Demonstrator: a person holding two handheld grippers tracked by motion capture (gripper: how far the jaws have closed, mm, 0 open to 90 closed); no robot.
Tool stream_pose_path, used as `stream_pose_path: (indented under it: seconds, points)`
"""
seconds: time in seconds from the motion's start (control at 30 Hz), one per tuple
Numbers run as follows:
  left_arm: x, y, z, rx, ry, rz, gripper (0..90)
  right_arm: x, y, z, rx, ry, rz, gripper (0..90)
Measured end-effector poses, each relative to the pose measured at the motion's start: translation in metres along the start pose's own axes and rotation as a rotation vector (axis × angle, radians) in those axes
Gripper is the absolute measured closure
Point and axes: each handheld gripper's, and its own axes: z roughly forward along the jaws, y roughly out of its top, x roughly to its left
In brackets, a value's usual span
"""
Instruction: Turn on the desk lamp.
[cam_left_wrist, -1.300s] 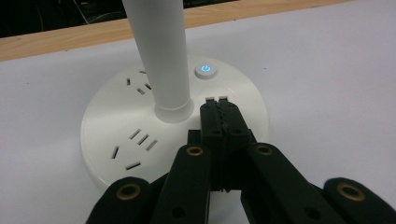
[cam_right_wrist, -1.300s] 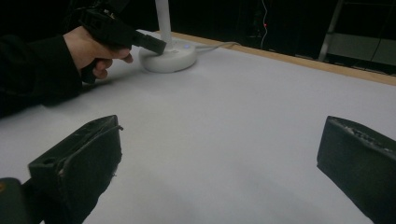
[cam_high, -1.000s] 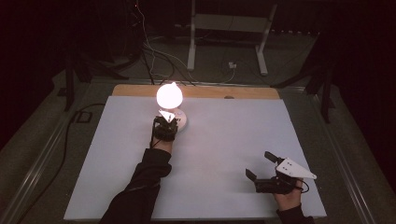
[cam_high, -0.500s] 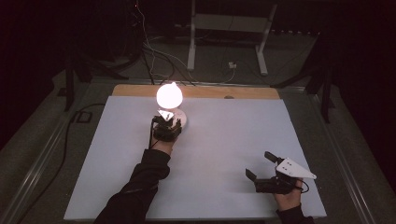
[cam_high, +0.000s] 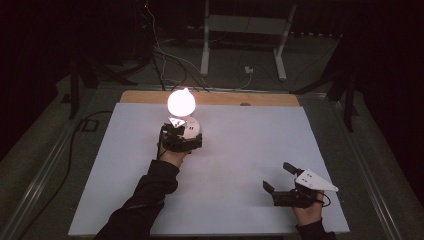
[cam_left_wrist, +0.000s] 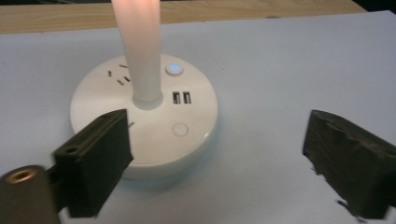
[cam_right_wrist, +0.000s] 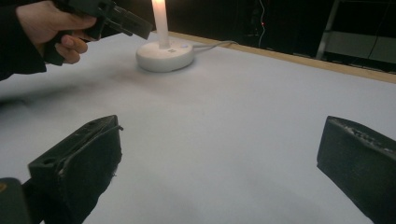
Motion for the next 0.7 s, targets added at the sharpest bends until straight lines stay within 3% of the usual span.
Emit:
stream_pose_path:
  seconds: [0.07, 0.27, 0.43, 0.7]
  points:
    - [0.001, 0.0, -0.002, -0.002, -0.004, 0.003, 2.5, 0.0, 0.0, 0.0, -0.002, -0.001, 0.0, 0.0]
    - [0.006, 0.003, -0.013, -0.003, -0.054, -0.012, 0.4, -0.001, 0.0, 0.0, -0.001, -0.004, 0.006, 0.0]
    - [0.012, 0.004, -0.024, -0.011, -0.093, 0.004, 0.3, 0.0, 0.0, 0.0, -0.002, -0.006, 0.005, 0.0]
    - [0.021, 0.005, -0.036, 0.019, -0.165, 0.074, 0.3, -0.001, -0.001, 0.001, 0.003, -0.008, 0.008, 0.0]
